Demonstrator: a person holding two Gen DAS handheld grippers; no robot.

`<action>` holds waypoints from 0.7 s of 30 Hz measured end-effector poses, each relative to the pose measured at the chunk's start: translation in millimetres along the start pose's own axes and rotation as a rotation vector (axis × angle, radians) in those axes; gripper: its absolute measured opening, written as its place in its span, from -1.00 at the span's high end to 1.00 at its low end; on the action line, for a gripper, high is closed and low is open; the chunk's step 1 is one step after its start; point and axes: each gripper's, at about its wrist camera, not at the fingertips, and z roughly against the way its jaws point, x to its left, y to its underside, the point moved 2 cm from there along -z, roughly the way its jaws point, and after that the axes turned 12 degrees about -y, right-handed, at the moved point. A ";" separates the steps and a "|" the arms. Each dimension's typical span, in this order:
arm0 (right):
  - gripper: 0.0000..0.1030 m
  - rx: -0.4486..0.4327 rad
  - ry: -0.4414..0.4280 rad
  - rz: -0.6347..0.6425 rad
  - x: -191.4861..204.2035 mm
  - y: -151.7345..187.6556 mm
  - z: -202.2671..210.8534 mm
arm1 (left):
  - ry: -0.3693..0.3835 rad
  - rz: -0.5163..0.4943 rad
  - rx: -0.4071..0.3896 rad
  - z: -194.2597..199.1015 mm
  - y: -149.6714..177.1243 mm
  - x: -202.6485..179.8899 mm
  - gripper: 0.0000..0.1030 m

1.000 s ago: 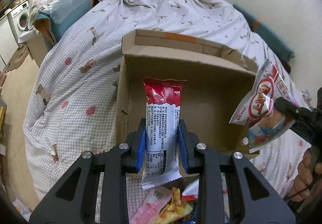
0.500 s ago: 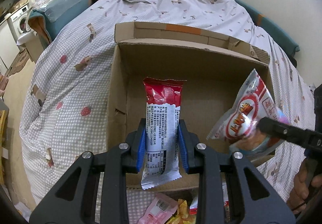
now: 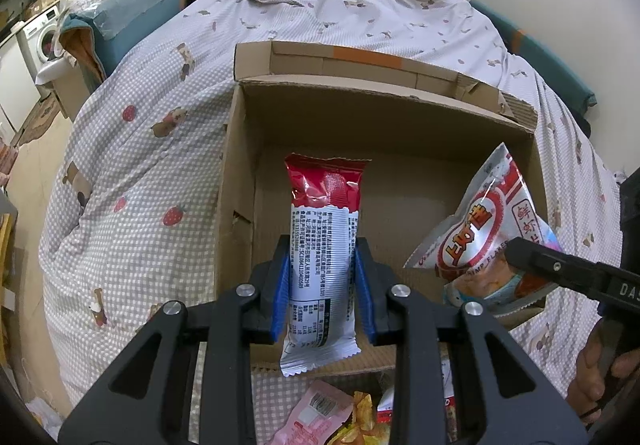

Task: Organize snacks
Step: 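Carry the bar with the left tool while the right tool carries the bag over the box, then open the left tool dropping the bar while the right tool drops the bag into the box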

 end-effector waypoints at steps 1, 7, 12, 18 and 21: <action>0.25 0.002 -0.001 0.008 1.0 0.1 -0.3 | 0.000 0.000 0.000 0.3 0.3 0.0 0.50; 0.25 -0.006 0.008 0.028 3.2 -1.5 0.3 | 0.004 -0.008 -0.012 3.9 -0.2 -1.7 0.49; 0.24 -0.027 0.024 0.064 9.2 -5.3 4.3 | -0.001 -0.008 -0.037 11.4 -2.6 -2.4 0.00; -0.56 -0.117 0.081 0.152 23.5 -10.5 22.6 | -0.010 0.007 -0.091 24.5 -5.8 0.9 -0.68; -0.60 -0.111 0.062 0.175 28.5 -11.4 24.4 | 0.014 0.001 -0.094 27.2 -6.0 2.0 -0.69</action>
